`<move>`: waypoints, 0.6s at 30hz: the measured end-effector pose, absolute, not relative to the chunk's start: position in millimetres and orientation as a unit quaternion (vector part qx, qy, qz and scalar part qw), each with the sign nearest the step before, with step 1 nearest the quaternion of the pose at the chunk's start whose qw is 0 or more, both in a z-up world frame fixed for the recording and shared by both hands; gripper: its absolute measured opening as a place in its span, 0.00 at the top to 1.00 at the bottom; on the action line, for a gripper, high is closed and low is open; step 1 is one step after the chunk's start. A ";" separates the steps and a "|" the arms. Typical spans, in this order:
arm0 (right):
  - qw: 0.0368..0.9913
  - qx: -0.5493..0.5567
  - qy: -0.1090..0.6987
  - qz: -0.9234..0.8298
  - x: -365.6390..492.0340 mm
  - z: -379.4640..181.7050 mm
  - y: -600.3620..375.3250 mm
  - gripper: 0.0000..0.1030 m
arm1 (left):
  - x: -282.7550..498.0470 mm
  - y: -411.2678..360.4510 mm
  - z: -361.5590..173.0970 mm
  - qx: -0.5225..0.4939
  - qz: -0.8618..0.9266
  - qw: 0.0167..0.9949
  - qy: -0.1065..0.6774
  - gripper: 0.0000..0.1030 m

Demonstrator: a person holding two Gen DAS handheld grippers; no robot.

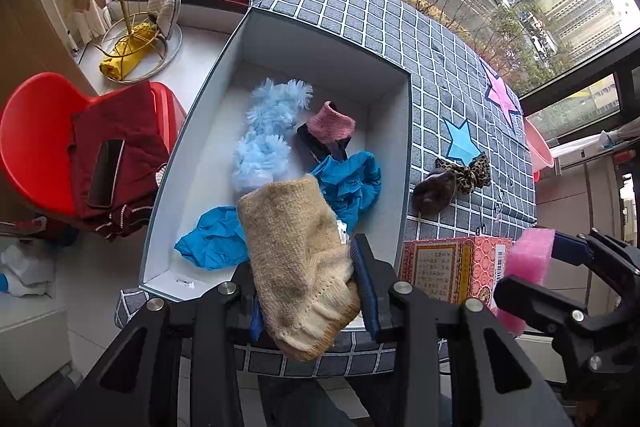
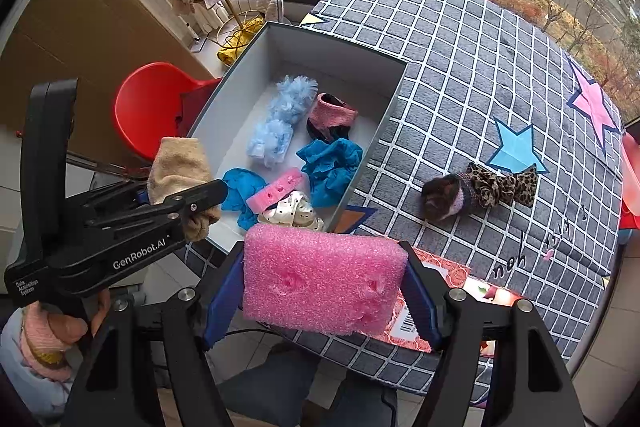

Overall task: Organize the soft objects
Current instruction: 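Lower both held items into the white box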

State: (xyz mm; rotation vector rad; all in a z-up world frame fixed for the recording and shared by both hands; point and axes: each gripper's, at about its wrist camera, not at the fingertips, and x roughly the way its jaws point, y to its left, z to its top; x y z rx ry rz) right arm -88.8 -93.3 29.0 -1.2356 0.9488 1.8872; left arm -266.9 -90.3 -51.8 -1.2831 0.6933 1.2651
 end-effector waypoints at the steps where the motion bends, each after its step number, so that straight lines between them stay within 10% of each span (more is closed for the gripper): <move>1: 0.339 -0.475 0.366 0.725 -89.7 28.4 -92.0 0.29 | -266.7 -89.4 -52.1 -0.547 0.538 0.569 0.296 0.61; 18: 0.331 -0.469 0.392 0.719 -121.6 16.7 -41.4 0.29 | -268.0 -51.0 -62.5 -0.544 0.546 0.555 0.313 0.61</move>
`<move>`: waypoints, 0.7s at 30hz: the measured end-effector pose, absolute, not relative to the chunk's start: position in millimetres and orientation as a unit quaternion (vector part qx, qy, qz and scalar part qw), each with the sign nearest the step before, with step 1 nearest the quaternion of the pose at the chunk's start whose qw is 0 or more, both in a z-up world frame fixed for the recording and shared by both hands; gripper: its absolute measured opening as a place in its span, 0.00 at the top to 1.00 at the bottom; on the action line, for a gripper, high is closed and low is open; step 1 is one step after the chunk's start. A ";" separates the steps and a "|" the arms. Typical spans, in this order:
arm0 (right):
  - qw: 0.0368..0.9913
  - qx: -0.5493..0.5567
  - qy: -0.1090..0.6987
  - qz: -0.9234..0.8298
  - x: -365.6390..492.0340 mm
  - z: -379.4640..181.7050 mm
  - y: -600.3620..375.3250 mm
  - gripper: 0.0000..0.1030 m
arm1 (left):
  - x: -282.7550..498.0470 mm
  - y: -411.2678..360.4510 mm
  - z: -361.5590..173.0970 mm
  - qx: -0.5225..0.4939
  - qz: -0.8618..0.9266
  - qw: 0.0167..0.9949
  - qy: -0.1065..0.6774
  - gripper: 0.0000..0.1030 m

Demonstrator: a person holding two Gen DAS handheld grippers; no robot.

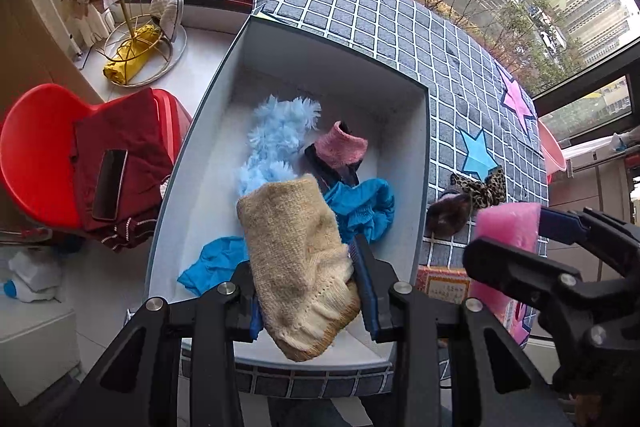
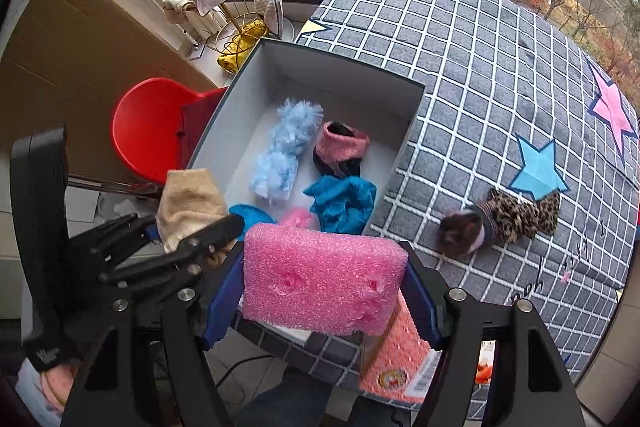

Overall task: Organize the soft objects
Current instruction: 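Lower both held items into the white box, then open both tools to drop the glove and foam strip into the box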

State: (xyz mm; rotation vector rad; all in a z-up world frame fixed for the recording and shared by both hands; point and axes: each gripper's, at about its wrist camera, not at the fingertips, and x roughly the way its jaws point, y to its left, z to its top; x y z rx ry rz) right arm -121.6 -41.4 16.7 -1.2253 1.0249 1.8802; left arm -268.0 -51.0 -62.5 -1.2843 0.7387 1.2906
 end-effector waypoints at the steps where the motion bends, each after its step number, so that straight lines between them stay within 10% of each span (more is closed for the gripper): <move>1: 0.331 -0.469 0.393 0.718 -123.8 15.2 -38.1 0.29 | -267.9 -49.5 -63.4 -0.544 0.546 0.554 0.313 0.61; 21: 0.325 -0.481 0.403 0.708 -139.0 -4.6 -8.0 0.29 | -266.9 -34.3 -81.0 -0.552 0.546 0.537 0.330 0.61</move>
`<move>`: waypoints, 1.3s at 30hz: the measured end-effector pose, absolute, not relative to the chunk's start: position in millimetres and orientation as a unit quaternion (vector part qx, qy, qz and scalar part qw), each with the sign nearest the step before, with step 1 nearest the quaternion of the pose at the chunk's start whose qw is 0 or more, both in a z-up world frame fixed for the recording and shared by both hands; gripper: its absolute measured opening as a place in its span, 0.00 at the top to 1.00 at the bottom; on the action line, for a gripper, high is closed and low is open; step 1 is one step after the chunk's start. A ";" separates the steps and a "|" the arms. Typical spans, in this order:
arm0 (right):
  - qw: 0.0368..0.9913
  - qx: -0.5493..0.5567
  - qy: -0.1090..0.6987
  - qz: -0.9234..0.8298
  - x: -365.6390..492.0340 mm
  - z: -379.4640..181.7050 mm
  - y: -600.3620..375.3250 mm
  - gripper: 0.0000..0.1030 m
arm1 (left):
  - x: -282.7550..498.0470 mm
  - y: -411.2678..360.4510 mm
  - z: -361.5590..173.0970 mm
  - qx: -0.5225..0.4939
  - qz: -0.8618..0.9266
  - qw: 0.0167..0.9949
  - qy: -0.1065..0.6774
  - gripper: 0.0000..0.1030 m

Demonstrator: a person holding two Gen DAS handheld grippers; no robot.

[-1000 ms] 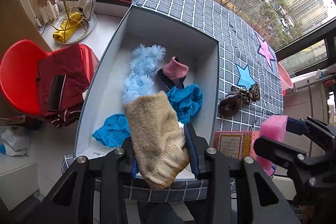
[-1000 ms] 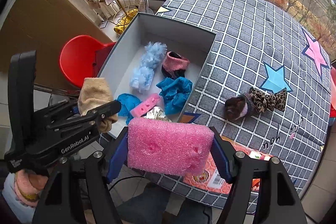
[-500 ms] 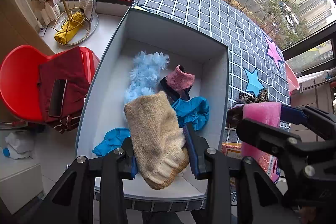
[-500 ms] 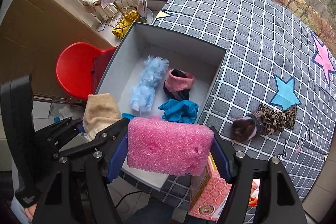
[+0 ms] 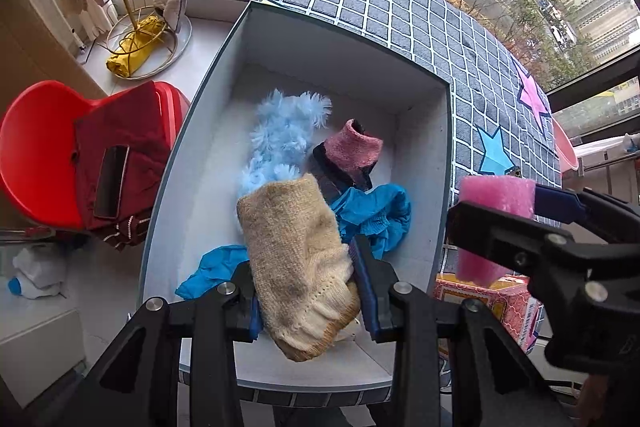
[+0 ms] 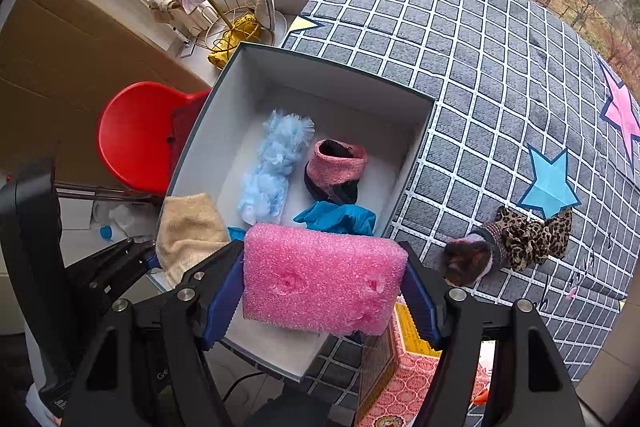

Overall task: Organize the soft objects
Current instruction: 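Open both tools to drop the glove and foam strip into the box, then move both tools back to the remaining items on the bedspread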

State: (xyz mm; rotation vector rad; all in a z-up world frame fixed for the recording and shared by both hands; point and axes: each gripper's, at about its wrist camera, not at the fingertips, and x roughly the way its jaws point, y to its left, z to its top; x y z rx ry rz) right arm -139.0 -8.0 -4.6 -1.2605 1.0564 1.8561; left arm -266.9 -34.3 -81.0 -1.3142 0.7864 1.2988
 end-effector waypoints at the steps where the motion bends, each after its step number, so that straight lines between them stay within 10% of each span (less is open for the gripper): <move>1: 0.324 -0.481 0.402 0.709 -140.0 -5.0 -7.6 0.29 | -267.0 -34.2 -81.5 -0.552 0.546 0.536 0.331 0.61; 14: 0.305 -0.475 0.398 0.723 -148.3 -7.4 1.8 0.24 | -268.7 -32.9 -86.1 -0.575 0.533 0.531 0.323 0.42; 16: 0.301 -0.466 0.409 0.724 -146.1 -7.3 5.1 0.03 | -270.2 -33.2 -86.3 -0.581 0.529 0.533 0.313 0.20; 22: 0.300 -0.434 0.449 0.721 -129.4 -3.1 15.4 0.01 | -269.0 -34.6 -80.7 -0.579 0.523 0.556 0.286 0.00; 39: 0.403 -0.391 0.526 0.639 32.3 -10.0 70.1 0.01 | -205.8 5.7 -51.8 -0.580 0.455 0.608 0.295 0.00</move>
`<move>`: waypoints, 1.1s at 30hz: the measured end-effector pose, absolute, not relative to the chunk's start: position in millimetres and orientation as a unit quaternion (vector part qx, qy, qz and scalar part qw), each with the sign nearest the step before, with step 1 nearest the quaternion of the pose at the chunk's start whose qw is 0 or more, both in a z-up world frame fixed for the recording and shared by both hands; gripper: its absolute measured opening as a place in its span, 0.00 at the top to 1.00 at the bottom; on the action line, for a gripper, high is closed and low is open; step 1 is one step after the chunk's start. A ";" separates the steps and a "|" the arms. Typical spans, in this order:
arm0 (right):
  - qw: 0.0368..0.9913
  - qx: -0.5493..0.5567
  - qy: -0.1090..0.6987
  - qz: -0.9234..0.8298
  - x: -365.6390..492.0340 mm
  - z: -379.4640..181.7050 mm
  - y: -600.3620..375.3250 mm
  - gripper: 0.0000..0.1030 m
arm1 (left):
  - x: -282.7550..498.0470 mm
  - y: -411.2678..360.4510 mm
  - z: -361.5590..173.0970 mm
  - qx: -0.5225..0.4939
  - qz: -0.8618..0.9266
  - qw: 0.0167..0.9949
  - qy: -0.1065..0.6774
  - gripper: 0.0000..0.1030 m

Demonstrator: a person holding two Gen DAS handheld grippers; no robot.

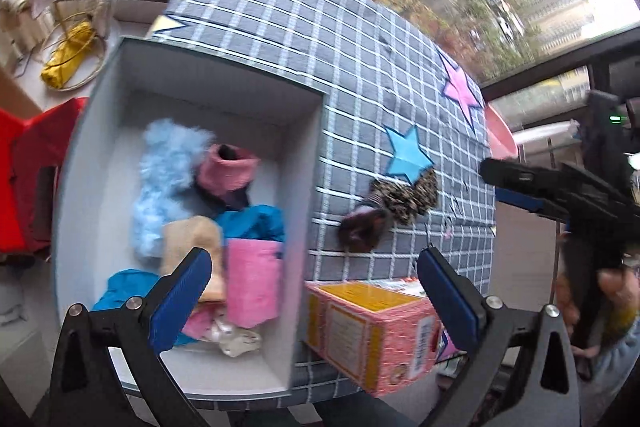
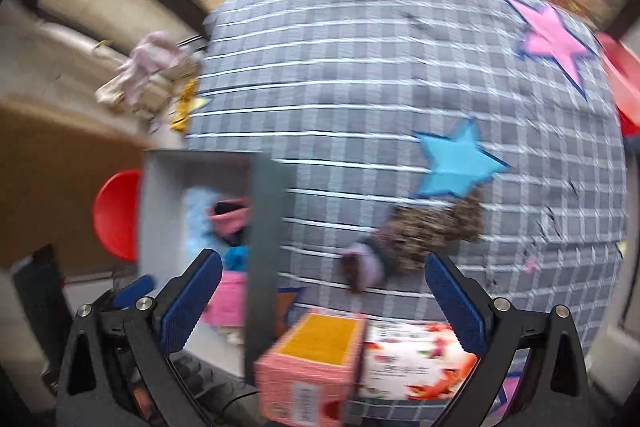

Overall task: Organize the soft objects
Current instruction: 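Move both tools back to the remaining items on the bedspread, then grasp the striped knit sock with left tool while right tool grasps the leopard-print cloth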

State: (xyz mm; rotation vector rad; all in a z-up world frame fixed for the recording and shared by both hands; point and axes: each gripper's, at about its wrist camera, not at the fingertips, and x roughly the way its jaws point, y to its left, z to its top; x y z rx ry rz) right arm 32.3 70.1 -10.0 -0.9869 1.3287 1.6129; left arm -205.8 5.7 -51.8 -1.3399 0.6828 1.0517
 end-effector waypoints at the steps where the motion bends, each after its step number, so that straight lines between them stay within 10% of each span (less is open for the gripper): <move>1: 0.409 -0.393 0.534 0.627 41.2 -19.9 72.0 0.01 | -198.0 8.1 -51.3 -0.578 0.450 0.609 0.303 0.00; 23: 0.392 -0.375 0.625 0.561 65.3 -169.7 104.8 0.01 | -61.3 49.9 -74.6 -0.503 0.427 0.569 0.491 0.00; 31: 0.356 -0.398 0.606 0.590 67.4 -172.2 106.8 0.73 | -25.9 63.3 -92.4 -0.466 0.416 0.547 0.557 0.00; 33: 0.356 -0.384 0.611 0.594 81.3 -171.6 105.0 0.74 | -17.2 69.0 -101.1 -0.463 0.405 0.541 0.573 0.00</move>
